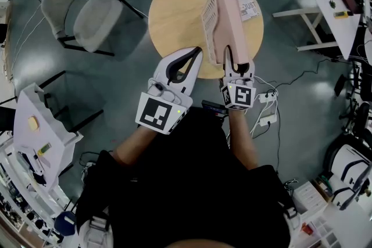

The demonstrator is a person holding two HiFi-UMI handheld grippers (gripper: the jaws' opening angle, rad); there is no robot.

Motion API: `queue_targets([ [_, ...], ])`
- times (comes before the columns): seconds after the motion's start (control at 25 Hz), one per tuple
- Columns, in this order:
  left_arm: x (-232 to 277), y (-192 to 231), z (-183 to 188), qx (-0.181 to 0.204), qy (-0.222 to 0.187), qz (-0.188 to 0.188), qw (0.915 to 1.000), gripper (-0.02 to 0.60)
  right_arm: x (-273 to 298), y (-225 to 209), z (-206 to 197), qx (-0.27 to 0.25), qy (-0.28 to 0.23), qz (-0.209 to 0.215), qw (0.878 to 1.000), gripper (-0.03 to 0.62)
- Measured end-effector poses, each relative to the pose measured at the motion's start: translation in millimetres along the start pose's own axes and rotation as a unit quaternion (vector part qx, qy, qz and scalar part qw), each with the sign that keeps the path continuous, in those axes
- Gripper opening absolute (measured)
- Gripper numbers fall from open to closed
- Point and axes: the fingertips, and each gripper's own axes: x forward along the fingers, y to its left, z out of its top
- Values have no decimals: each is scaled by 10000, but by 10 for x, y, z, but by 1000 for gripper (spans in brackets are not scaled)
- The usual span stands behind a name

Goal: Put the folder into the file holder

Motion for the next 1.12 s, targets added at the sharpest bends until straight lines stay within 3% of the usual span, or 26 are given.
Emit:
queue_targets([
  [1.12,-118,-193,15,94,-60,48,9999,5,5,6,-213,-207,386,24,9990,147],
])
